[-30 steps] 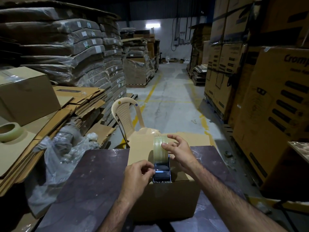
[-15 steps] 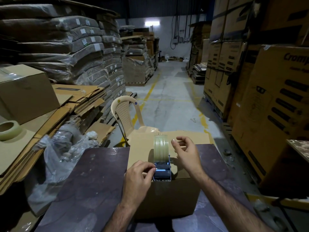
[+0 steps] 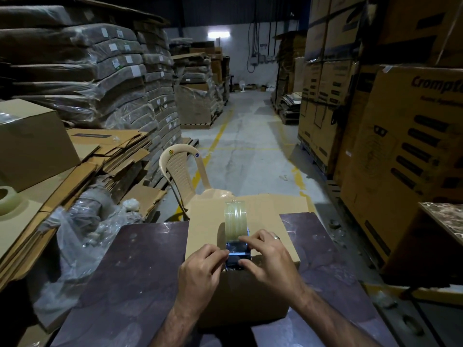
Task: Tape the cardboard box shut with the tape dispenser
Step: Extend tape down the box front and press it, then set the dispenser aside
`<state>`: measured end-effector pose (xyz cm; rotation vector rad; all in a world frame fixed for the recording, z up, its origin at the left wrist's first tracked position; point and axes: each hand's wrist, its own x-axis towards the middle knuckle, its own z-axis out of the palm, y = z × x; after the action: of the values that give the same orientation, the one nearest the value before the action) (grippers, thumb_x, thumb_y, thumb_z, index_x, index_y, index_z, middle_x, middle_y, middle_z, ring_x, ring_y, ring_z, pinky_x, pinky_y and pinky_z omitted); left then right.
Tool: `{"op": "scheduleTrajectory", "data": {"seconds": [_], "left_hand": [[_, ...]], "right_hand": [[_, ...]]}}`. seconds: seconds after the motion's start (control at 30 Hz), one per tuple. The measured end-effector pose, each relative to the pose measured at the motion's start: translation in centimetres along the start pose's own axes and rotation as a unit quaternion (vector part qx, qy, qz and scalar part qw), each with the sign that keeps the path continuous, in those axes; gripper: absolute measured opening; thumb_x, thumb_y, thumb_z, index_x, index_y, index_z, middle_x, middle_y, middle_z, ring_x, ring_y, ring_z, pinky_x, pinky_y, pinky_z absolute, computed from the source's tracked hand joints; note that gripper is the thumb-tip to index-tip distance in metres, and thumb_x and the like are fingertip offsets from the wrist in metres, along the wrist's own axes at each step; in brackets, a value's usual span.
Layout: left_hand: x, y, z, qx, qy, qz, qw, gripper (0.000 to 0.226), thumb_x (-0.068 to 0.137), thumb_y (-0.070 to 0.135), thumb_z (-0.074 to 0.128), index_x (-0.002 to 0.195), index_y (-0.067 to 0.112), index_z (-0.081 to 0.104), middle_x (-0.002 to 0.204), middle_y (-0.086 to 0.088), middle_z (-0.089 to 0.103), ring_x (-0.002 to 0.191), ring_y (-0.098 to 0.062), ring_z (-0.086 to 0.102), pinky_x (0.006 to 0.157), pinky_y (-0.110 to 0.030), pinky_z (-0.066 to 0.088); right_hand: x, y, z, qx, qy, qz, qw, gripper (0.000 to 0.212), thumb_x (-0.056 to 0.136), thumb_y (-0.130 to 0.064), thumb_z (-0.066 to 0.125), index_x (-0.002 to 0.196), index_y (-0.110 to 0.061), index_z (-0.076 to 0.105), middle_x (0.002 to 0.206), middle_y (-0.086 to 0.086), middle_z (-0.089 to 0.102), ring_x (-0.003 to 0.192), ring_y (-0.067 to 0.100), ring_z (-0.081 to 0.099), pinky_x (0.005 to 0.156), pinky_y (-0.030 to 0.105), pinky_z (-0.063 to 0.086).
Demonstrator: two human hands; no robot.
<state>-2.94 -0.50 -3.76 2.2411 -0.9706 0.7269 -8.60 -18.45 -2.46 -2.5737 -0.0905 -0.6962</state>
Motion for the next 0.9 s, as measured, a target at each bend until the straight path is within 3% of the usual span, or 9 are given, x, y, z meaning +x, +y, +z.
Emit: {"op": "scheduleTrajectory", "data": {"seconds": [0.1,0.33,0.43,0.57,0.7,0.73,0.8,0.9], "left_hand": [[-0.1,-0.1,0.0,0.003,-0.004,0.000,1.000,0.032,0.061,0.007,0.088,0.089,0.017,0.076,0.079,0.007,0.067,0.065,-0.007,0.061,0.056,-0.017,0.051],[-0.5,-0.4,0.2,0.008,-0.002,0.004,1.000,0.033,0.062,0.007,0.088,0.090,0.019,0.075,0.080,0.008,0.066,0.065,-0.008,0.061,0.054,-0.020,0.051],[-0.4,-0.4,0.1,-0.003,-0.007,-0.006,1.000,0.029,0.065,0.010,0.087,0.090,0.020,0.076,0.080,0.009,0.067,0.066,-0.007,0.062,0.055,-0.022,0.053],[0.3,-0.6,-0.5,-0.136,-0.009,-0.107,0.985,0.017,0.076,0.015,0.080,0.091,0.024,0.078,0.083,0.015,0.071,0.074,0.002,0.065,0.063,-0.022,0.056],[1.5,-0.1,-1.7,-0.279,-0.001,-0.257,0.925,0.014,0.082,0.013,0.074,0.093,0.021,0.078,0.077,0.007,0.075,0.070,-0.008,0.071,0.061,-0.034,0.062],[2.0,-0.1,-2.0,-0.281,0.020,-0.280,0.918,0.012,0.085,0.015,0.071,0.092,0.023,0.076,0.074,0.005,0.074,0.068,-0.012,0.071,0.057,-0.035,0.061],[3.5,-0.1,-2.4,-0.217,0.040,-0.268,0.938,0.008,0.089,0.023,0.067,0.093,0.025,0.073,0.075,0.008,0.072,0.070,-0.013,0.069,0.056,-0.032,0.060],[6.9,0.2,-2.0,-0.100,-0.009,-0.222,0.970,0.033,0.089,0.045,0.061,0.111,0.022,0.069,0.097,0.006,0.070,0.083,-0.008,0.065,0.072,-0.034,0.059]], "right_hand": [[0.4,-0.4,0.3,0.008,0.000,0.008,1.000,0.043,0.081,-0.038,0.070,0.122,-0.029,0.061,0.092,-0.007,0.050,0.088,0.011,0.047,0.076,0.022,0.045],[0.7,-0.7,0.5,0.008,0.023,-0.005,1.000,0.011,0.078,-0.030,0.074,0.087,-0.025,0.071,0.080,-0.007,0.050,0.077,0.012,0.049,0.062,0.025,0.045],[0.8,-0.6,0.5,0.008,0.025,-0.007,1.000,0.007,0.076,-0.024,0.076,0.080,-0.022,0.070,0.079,-0.006,0.050,0.076,0.013,0.049,0.060,0.024,0.045],[0.5,-0.8,0.7,0.019,0.032,-0.013,0.999,0.011,0.073,-0.017,0.078,0.076,-0.018,0.069,0.082,-0.004,0.054,0.076,0.012,0.051,0.058,0.023,0.047],[0.5,-0.7,1.1,0.030,0.041,-0.014,0.999,0.011,0.073,-0.015,0.077,0.077,-0.017,0.067,0.084,-0.003,0.059,0.078,0.011,0.054,0.065,0.023,0.048],[0.4,-0.7,1.2,0.032,0.044,-0.015,0.998,0.010,0.073,-0.015,0.076,0.077,-0.017,0.067,0.084,-0.004,0.059,0.078,0.011,0.054,0.067,0.022,0.046],[0.2,-0.6,1.3,0.034,0.051,-0.016,0.998,0.009,0.074,-0.016,0.074,0.077,-0.018,0.066,0.083,-0.005,0.061,0.078,0.010,0.054,0.068,0.021,0.043],[-0.2,-0.6,1.5,0.036,0.064,-0.022,0.997,0.009,0.074,-0.014,0.071,0.079,-0.019,0.065,0.081,-0.006,0.063,0.076,0.011,0.057,0.067,0.022,0.045]]}}
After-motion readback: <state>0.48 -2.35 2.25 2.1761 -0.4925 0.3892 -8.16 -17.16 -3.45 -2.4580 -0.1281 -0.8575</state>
